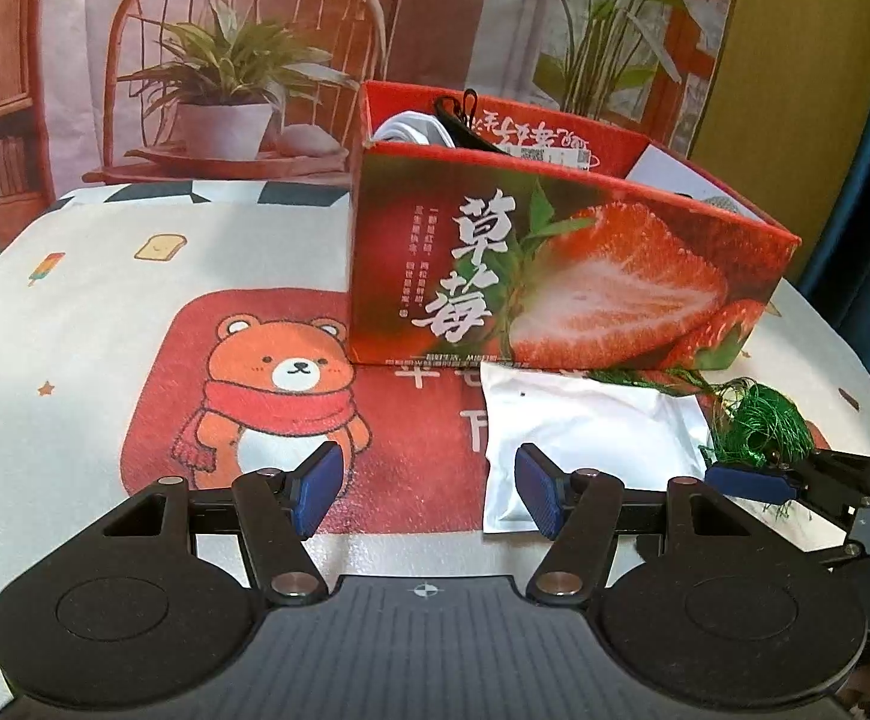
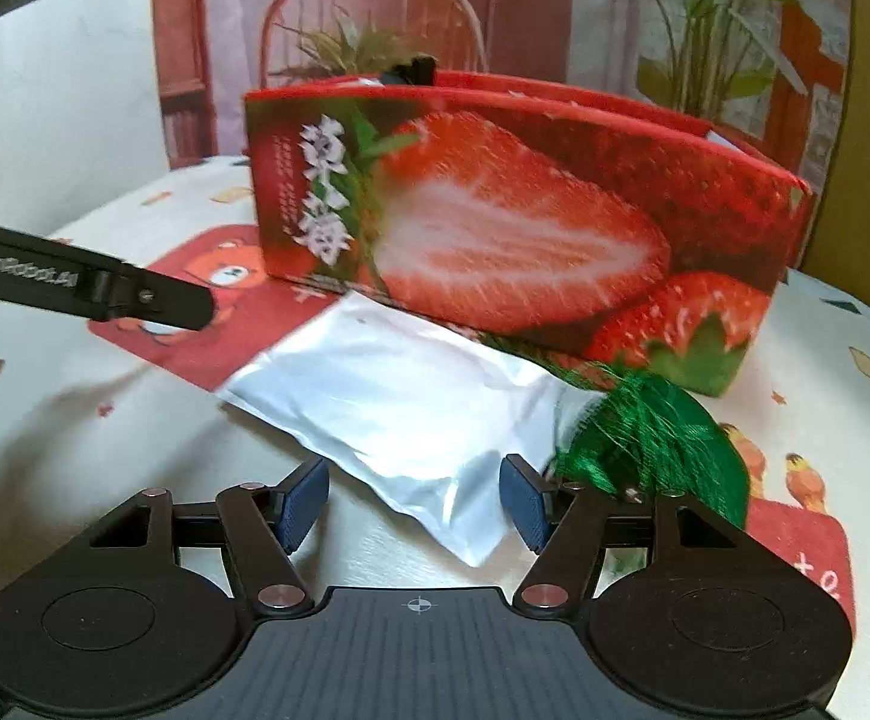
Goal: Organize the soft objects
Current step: 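Move both tools down to the clear bag of green cables, then grasp the cable bag with the left gripper while the right gripper grasps it, lift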
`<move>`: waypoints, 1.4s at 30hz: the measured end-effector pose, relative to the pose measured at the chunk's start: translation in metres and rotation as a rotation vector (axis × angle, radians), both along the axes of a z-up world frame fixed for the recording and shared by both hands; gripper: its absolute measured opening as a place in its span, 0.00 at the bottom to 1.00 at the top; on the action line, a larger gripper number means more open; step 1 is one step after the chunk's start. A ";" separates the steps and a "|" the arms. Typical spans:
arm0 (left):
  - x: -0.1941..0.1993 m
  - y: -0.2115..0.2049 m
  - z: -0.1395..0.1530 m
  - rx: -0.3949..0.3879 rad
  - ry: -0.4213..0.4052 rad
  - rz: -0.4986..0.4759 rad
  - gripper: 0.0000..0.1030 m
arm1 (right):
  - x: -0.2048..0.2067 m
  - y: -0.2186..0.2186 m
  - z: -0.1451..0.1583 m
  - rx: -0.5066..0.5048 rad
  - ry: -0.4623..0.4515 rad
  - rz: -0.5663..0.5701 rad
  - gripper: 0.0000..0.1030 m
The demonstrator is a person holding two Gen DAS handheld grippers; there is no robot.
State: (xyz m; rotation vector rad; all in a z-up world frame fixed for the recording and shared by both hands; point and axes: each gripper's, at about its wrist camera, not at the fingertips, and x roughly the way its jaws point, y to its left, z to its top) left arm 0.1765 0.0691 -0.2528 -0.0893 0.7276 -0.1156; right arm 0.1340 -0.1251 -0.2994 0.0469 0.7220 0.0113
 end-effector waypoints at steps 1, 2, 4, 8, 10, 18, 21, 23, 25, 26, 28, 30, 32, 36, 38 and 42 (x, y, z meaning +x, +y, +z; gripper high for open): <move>0.000 0.000 -0.001 -0.001 0.002 0.000 0.64 | 0.000 -0.001 -0.002 0.003 0.006 -0.001 0.58; 0.001 0.000 -0.001 -0.001 0.003 -0.001 0.64 | 0.000 -0.001 -0.003 0.005 0.009 0.002 0.58; 0.000 -0.001 -0.001 -0.001 0.004 -0.001 0.64 | 0.002 0.001 -0.004 -0.012 0.007 0.011 0.58; 0.002 0.000 -0.003 0.000 0.007 -0.002 0.64 | 0.008 0.001 -0.001 -0.023 0.011 0.020 0.56; 0.002 0.001 -0.003 -0.004 0.005 0.000 0.64 | 0.009 -0.001 0.003 -0.023 0.003 0.021 0.48; 0.003 -0.002 -0.003 -0.003 -0.002 -0.032 0.64 | 0.017 -0.016 0.020 0.027 -0.057 0.023 0.37; 0.003 -0.004 -0.003 -0.013 -0.005 -0.051 0.64 | 0.018 -0.020 0.029 0.041 -0.084 0.017 0.35; 0.004 -0.008 -0.002 -0.011 -0.006 -0.066 0.64 | 0.021 -0.023 0.032 0.054 -0.094 0.008 0.35; 0.007 -0.012 -0.003 -0.001 -0.005 -0.091 0.64 | 0.023 -0.025 0.035 0.067 -0.102 0.004 0.35; 0.010 -0.015 -0.003 0.011 -0.006 -0.104 0.64 | 0.024 -0.026 0.037 0.069 -0.106 0.004 0.35; 0.017 -0.022 -0.005 0.038 -0.014 -0.135 0.64 | 0.027 -0.027 0.040 0.067 -0.115 0.008 0.35; 0.024 -0.028 -0.007 0.064 -0.016 -0.154 0.64 | 0.029 -0.029 0.044 0.069 -0.124 0.008 0.35; 0.031 -0.033 -0.009 0.076 -0.022 -0.166 0.64 | 0.033 -0.031 0.048 0.078 -0.128 0.007 0.35; 0.044 -0.037 -0.009 0.101 -0.039 -0.163 0.64 | 0.037 -0.034 0.051 0.084 -0.132 0.013 0.35; 0.050 -0.037 -0.007 0.097 -0.044 -0.163 0.64 | 0.037 -0.035 0.051 0.082 -0.134 0.020 0.36; 0.059 -0.038 -0.003 0.107 -0.060 -0.178 0.64 | 0.033 -0.039 0.055 0.072 -0.167 0.033 0.41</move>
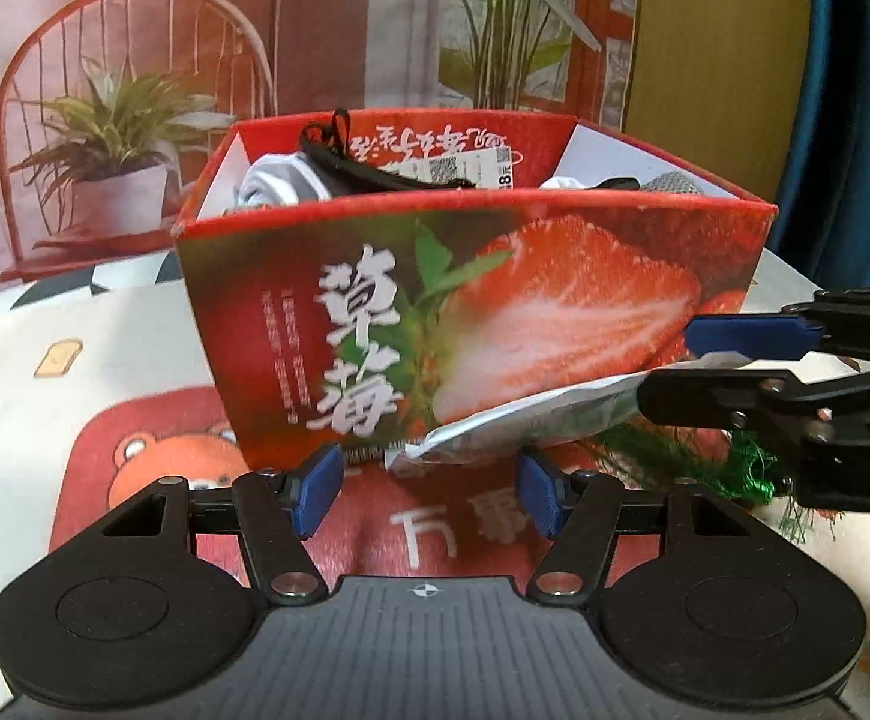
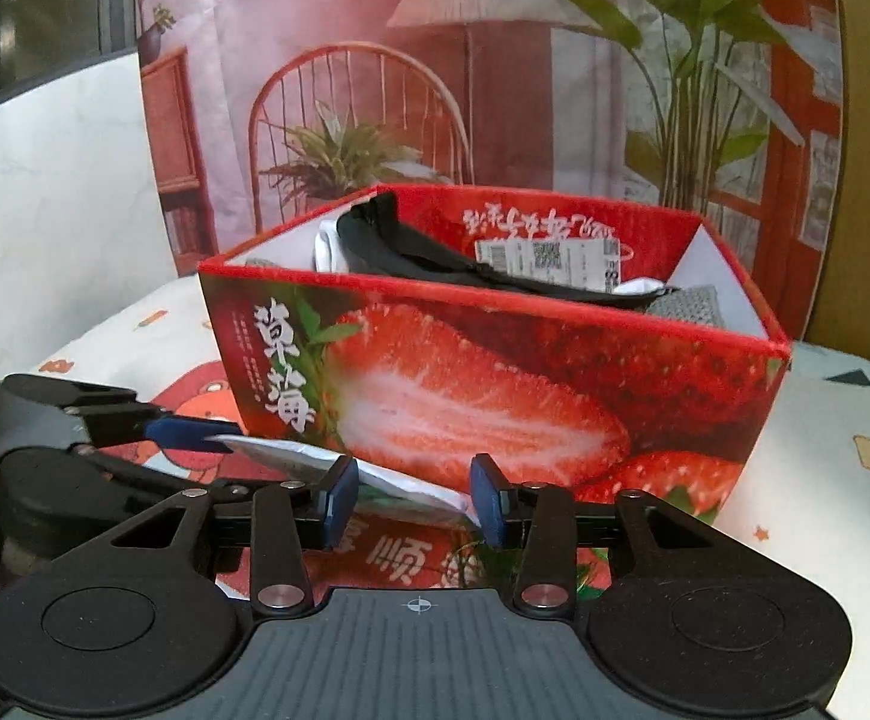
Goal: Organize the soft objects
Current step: 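Grasp the cable bag with the left gripper while the right gripper grasps it, lift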
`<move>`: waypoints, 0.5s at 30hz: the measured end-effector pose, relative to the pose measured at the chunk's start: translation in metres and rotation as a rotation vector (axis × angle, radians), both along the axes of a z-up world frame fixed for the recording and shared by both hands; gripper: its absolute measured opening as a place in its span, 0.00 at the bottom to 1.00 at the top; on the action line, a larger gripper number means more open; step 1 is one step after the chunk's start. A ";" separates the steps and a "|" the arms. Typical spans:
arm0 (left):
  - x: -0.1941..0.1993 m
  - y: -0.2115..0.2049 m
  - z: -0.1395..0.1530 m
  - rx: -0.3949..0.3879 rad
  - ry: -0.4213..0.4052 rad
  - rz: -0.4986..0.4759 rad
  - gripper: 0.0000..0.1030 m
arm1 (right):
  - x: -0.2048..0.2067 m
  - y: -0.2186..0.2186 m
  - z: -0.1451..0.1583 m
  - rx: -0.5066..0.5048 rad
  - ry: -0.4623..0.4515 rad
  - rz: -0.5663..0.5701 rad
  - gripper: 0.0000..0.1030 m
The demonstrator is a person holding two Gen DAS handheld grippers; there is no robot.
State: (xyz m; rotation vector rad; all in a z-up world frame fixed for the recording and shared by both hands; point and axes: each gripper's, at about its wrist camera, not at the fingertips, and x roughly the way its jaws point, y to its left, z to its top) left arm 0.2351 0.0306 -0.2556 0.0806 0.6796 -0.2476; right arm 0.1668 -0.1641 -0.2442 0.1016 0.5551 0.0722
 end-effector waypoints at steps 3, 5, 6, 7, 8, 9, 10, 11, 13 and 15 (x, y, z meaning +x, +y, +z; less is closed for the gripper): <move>0.002 -0.001 0.001 0.003 -0.009 -0.009 0.64 | -0.003 -0.004 0.002 -0.042 -0.025 0.014 0.49; 0.005 -0.004 0.000 0.010 -0.009 -0.017 0.64 | -0.002 -0.008 0.000 -0.065 -0.019 0.022 0.51; 0.006 -0.004 0.000 0.011 -0.007 -0.021 0.64 | -0.001 -0.010 -0.001 -0.074 -0.016 0.024 0.51; 0.007 -0.004 -0.001 0.010 -0.006 -0.024 0.64 | -0.001 -0.012 -0.003 -0.085 -0.016 0.024 0.52; 0.007 -0.004 -0.001 0.008 -0.007 -0.024 0.64 | 0.000 -0.014 -0.004 -0.095 -0.012 0.023 0.52; 0.008 -0.004 -0.001 0.005 -0.010 -0.025 0.64 | 0.001 -0.015 -0.006 -0.099 -0.009 0.022 0.52; 0.009 -0.005 -0.001 0.002 -0.012 -0.028 0.64 | 0.002 -0.017 -0.008 -0.097 -0.006 0.024 0.52; 0.011 -0.005 0.000 -0.001 -0.013 -0.033 0.64 | 0.003 -0.018 -0.010 -0.096 -0.004 0.027 0.52; 0.013 -0.007 0.000 0.000 -0.019 -0.048 0.64 | 0.003 -0.019 -0.015 -0.110 0.001 0.034 0.52; 0.013 -0.008 0.000 0.003 -0.026 -0.064 0.64 | 0.006 -0.019 -0.019 -0.120 0.005 0.048 0.52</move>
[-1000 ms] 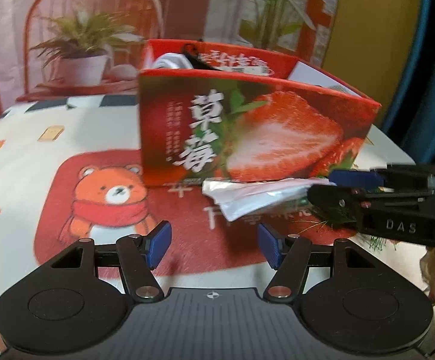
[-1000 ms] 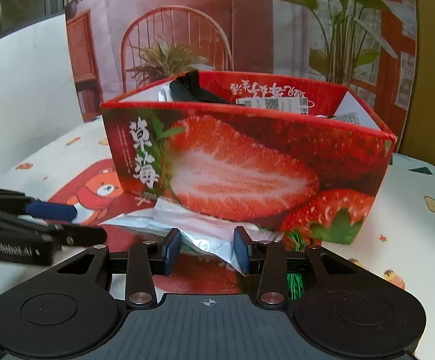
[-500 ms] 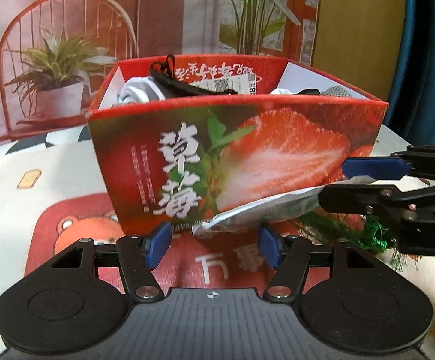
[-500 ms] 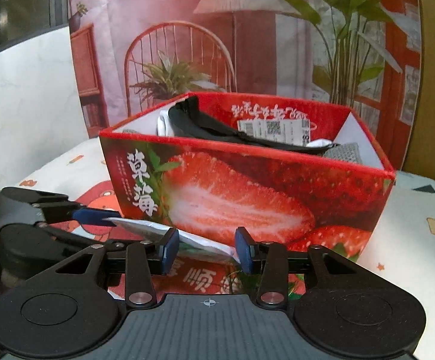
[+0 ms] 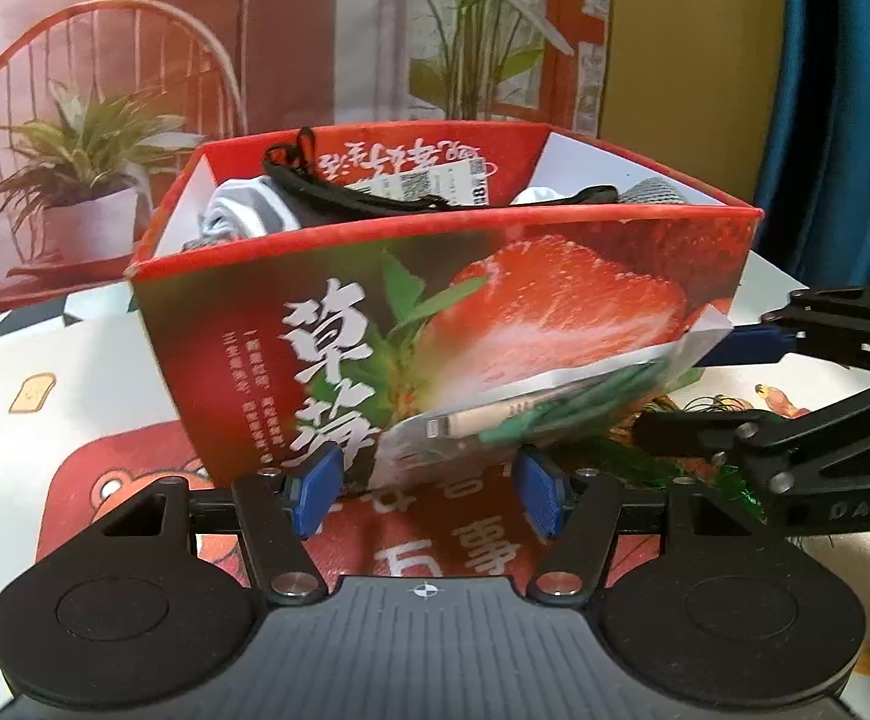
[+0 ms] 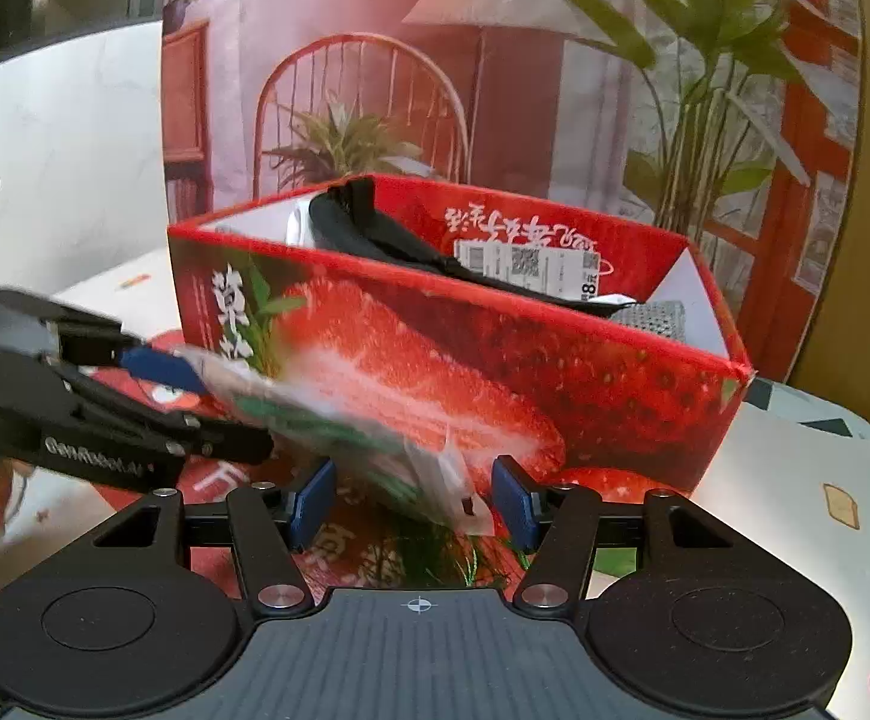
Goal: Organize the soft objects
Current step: 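Grasp the cable bag with the left gripper while the right gripper grasps it, lift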
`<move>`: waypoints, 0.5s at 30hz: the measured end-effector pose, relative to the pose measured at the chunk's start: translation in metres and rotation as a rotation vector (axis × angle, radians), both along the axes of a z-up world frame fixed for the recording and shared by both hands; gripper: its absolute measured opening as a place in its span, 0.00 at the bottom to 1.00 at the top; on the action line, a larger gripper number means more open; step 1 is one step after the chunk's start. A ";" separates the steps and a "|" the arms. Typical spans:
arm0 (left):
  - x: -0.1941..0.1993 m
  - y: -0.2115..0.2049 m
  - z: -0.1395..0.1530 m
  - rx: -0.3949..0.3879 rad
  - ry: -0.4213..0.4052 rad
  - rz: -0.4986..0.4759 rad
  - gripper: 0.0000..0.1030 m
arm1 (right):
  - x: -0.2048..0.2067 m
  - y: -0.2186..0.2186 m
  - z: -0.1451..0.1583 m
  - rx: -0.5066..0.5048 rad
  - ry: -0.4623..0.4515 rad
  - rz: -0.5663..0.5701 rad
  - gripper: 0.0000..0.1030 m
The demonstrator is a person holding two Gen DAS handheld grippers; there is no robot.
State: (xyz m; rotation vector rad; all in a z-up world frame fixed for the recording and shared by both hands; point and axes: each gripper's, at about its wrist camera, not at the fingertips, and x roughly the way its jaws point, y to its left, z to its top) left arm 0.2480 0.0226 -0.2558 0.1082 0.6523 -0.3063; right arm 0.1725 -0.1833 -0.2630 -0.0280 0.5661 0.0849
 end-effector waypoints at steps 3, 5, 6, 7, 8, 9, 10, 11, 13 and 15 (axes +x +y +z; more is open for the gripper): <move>0.003 -0.003 0.000 -0.006 -0.009 -0.025 0.64 | 0.003 0.001 -0.004 -0.004 0.004 0.012 0.50; 0.004 -0.003 0.000 -0.011 -0.008 -0.032 0.64 | 0.006 0.001 -0.006 0.005 0.005 0.024 0.47; 0.005 -0.003 -0.001 -0.015 -0.007 -0.032 0.64 | 0.007 0.002 -0.007 0.003 0.004 0.025 0.46; 0.006 -0.003 -0.001 -0.019 -0.005 -0.033 0.64 | 0.008 0.002 -0.007 0.003 0.003 0.028 0.45; 0.007 -0.003 -0.001 -0.023 -0.002 -0.034 0.64 | 0.009 0.002 -0.007 0.007 0.002 0.030 0.44; 0.007 -0.003 -0.001 -0.027 -0.001 -0.035 0.64 | 0.010 0.002 -0.008 0.011 0.003 0.032 0.40; 0.006 -0.002 -0.002 -0.023 0.005 -0.038 0.63 | 0.011 0.002 -0.008 0.012 0.002 0.032 0.38; 0.005 -0.002 -0.002 -0.022 0.004 -0.038 0.62 | 0.011 0.003 -0.008 0.014 0.000 0.032 0.37; 0.004 -0.001 -0.002 -0.017 0.003 -0.034 0.56 | 0.012 0.003 -0.008 0.020 -0.002 0.031 0.35; 0.004 0.001 -0.001 -0.025 0.015 -0.021 0.48 | 0.012 0.003 -0.008 0.027 -0.002 0.027 0.31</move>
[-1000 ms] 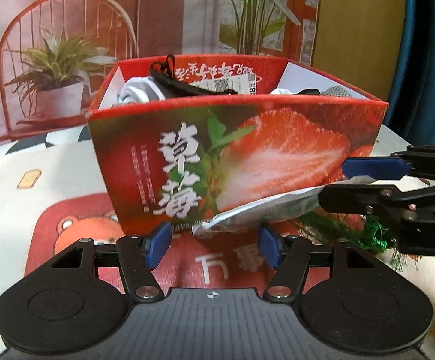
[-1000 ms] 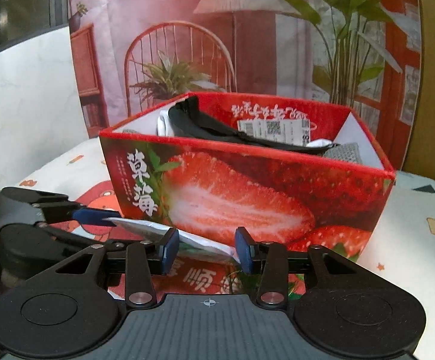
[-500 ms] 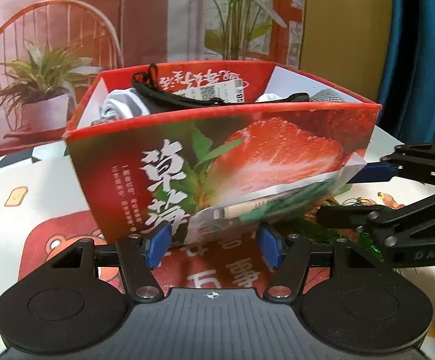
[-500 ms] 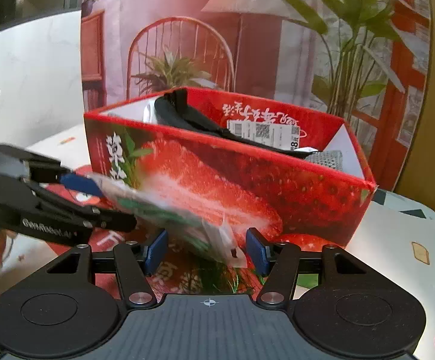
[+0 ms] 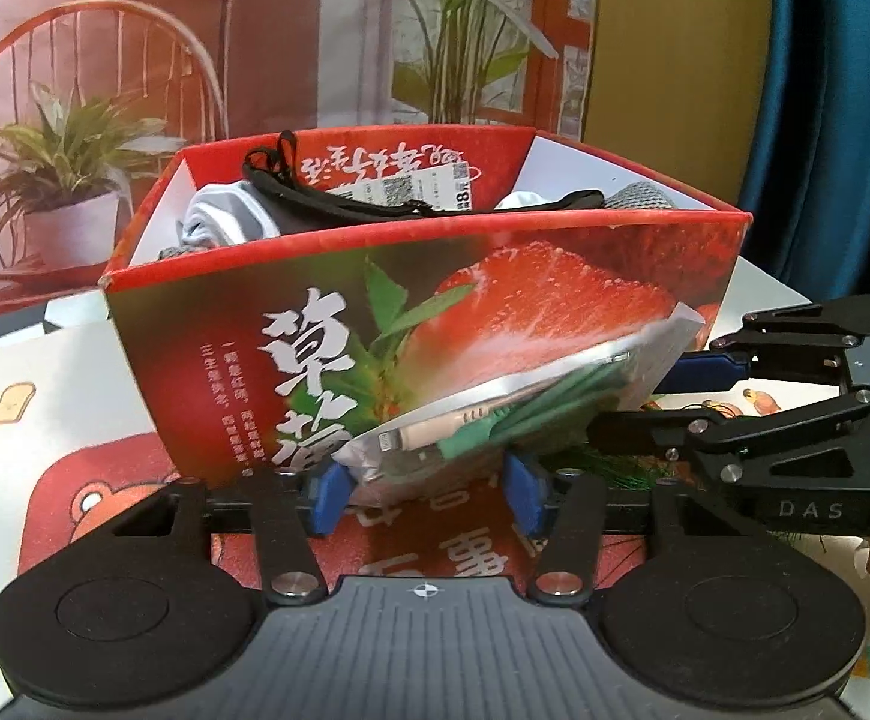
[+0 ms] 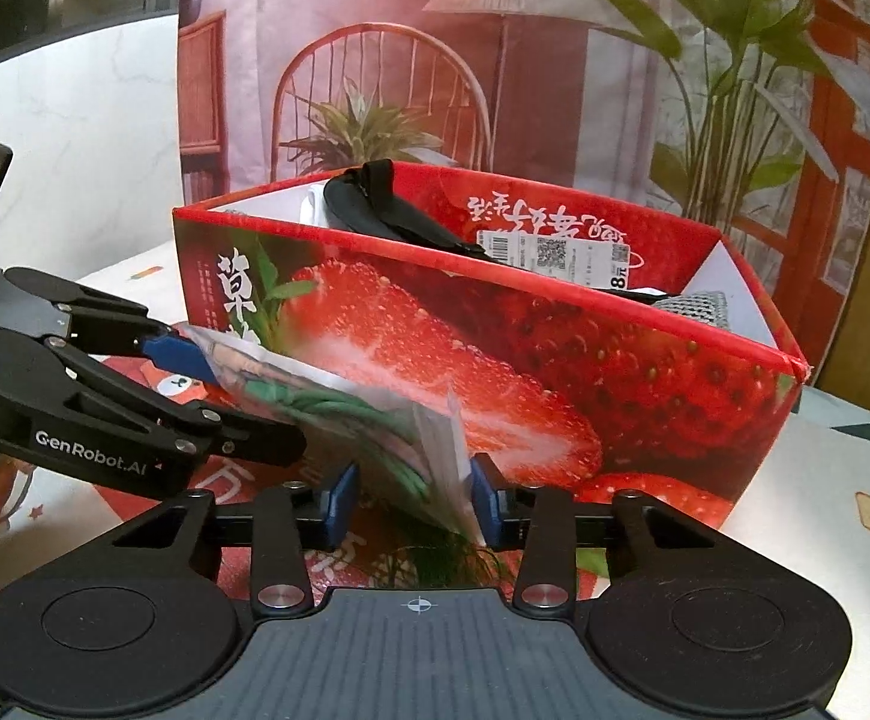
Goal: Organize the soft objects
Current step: 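Grasp the cable bag with the left gripper while the right gripper grasps it, lift, then lower the cable bag into the box and open both grippers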
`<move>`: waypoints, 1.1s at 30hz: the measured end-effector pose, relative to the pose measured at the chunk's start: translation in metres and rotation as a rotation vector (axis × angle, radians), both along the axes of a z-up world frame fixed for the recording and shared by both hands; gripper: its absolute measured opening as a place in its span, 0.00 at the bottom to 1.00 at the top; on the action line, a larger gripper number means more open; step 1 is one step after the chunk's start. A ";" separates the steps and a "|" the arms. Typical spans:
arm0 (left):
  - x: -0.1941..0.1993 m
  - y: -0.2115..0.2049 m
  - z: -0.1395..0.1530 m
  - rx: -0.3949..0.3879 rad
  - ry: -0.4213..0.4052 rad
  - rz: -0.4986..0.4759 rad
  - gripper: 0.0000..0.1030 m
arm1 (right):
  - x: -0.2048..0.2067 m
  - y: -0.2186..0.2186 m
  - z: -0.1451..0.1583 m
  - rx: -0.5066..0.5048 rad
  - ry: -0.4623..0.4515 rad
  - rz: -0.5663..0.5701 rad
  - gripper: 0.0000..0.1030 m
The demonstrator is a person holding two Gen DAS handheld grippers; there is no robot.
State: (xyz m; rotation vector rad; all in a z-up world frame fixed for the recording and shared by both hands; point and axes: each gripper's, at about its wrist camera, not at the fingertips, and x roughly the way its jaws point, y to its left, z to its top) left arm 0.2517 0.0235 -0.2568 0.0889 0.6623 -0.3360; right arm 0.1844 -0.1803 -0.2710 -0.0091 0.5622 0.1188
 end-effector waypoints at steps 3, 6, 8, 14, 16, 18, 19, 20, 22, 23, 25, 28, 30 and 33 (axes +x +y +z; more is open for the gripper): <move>-0.003 0.006 0.008 -0.034 0.008 0.012 0.42 | -0.001 -0.001 0.003 0.027 0.001 -0.016 0.29; -0.009 0.009 0.018 -0.047 -0.005 0.013 0.42 | -0.005 -0.001 0.007 0.064 -0.013 -0.032 0.28; -0.012 0.011 0.025 -0.054 -0.018 0.017 0.42 | -0.008 -0.001 0.012 0.084 -0.026 -0.037 0.27; -0.026 0.016 0.048 -0.088 -0.063 0.026 0.42 | -0.020 -0.005 0.034 0.127 -0.080 -0.064 0.13; -0.029 0.017 0.056 -0.101 -0.081 0.029 0.42 | -0.024 -0.006 0.042 0.137 -0.100 -0.071 0.09; -0.034 0.019 0.064 -0.114 -0.095 0.035 0.42 | -0.027 -0.006 0.050 0.140 -0.120 -0.076 0.07; -0.035 0.019 0.067 -0.119 -0.102 0.037 0.42 | -0.029 -0.006 0.055 0.138 -0.129 -0.078 0.07; -0.037 0.020 0.070 -0.124 -0.109 0.040 0.42 | -0.030 -0.005 0.058 0.138 -0.137 -0.080 0.06; -0.039 0.021 0.075 -0.136 -0.123 0.046 0.42 | -0.033 -0.004 0.066 0.141 -0.154 -0.082 0.06; -0.040 0.022 0.078 -0.144 -0.130 0.050 0.42 | -0.034 -0.004 0.069 0.143 -0.161 -0.083 0.05; -0.041 0.023 0.084 -0.157 -0.145 0.054 0.42 | -0.034 -0.006 0.077 0.149 -0.176 -0.086 0.03; -0.038 0.022 0.095 -0.163 -0.182 0.059 0.42 | -0.030 -0.010 0.089 0.165 -0.196 -0.091 0.03; -0.033 0.020 0.105 -0.163 -0.208 0.060 0.42 | -0.024 -0.014 0.096 0.172 -0.206 -0.095 0.02; -0.016 0.016 0.116 -0.174 -0.217 0.060 0.42 | -0.013 -0.021 0.108 0.179 -0.229 -0.107 0.02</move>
